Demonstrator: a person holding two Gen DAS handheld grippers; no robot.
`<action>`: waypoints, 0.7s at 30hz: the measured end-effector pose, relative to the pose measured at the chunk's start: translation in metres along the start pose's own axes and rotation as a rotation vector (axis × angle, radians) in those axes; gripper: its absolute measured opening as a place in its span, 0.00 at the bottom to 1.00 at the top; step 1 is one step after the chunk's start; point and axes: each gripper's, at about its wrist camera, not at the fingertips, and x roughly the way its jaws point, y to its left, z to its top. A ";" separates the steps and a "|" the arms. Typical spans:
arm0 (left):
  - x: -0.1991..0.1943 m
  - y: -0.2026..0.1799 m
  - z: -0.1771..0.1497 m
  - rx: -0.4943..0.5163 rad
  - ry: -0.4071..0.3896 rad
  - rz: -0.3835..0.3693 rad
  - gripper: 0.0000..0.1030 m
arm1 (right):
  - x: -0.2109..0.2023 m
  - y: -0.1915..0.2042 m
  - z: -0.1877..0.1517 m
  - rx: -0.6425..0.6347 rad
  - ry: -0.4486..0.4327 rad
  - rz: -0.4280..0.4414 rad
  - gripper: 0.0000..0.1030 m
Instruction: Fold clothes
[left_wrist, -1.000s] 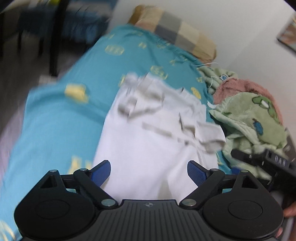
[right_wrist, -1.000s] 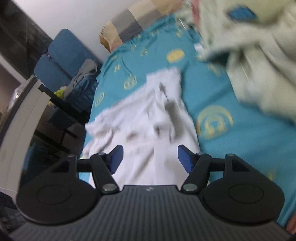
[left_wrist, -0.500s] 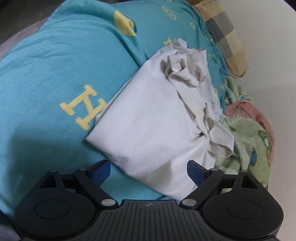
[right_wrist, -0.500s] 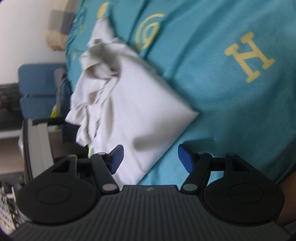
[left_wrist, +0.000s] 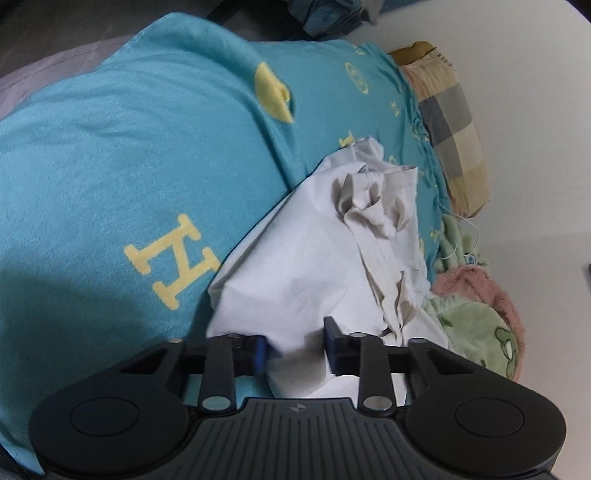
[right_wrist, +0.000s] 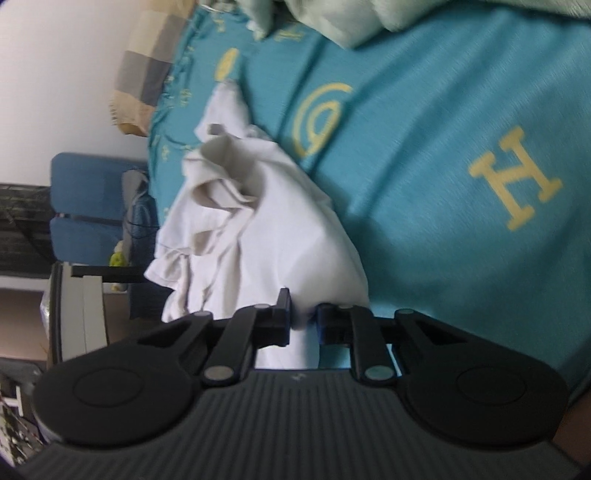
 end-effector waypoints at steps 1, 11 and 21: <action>-0.002 -0.003 0.000 0.018 -0.013 -0.010 0.19 | -0.002 0.002 0.000 -0.009 -0.008 0.009 0.14; -0.040 -0.044 -0.002 0.115 -0.090 -0.146 0.10 | -0.038 0.032 0.002 -0.111 -0.096 0.104 0.12; -0.124 -0.082 -0.038 0.214 -0.098 -0.120 0.09 | -0.115 0.051 -0.023 -0.168 -0.141 0.137 0.12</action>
